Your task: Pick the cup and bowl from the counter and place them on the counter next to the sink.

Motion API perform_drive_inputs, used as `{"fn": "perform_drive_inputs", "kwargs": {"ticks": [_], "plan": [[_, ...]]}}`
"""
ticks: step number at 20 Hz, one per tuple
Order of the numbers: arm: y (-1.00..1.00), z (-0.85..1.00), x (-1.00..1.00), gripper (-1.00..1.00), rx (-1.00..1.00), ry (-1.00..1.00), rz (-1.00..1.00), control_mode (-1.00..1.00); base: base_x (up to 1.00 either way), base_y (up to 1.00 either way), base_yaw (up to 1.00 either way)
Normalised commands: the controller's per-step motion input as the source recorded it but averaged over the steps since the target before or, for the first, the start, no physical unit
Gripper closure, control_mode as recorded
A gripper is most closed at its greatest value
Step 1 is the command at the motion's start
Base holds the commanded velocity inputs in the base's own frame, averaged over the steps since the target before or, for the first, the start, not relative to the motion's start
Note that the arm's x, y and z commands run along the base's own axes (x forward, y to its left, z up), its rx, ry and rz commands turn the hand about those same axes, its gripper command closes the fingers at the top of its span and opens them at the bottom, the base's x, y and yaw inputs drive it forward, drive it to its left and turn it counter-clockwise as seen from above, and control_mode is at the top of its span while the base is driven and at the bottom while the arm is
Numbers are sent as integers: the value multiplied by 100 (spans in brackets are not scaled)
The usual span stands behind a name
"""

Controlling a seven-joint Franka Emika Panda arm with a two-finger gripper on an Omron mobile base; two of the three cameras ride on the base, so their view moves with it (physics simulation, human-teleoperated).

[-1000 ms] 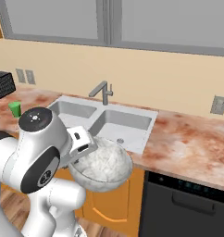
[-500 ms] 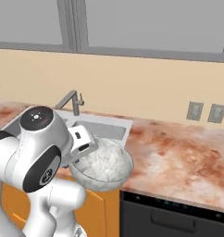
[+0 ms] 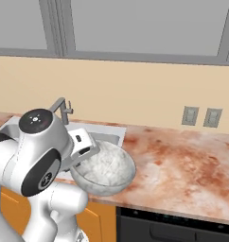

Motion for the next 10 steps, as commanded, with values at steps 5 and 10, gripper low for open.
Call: {"fn": "perform_drive_inputs", "kwargs": {"ticks": [5, 10], "plan": [[0, 0, 0, 100, 0, 0, 0, 100, 0, -1, 0], [0, 0, 0, 100, 0, 0, 0, 100, 0, 0, 0]]}}
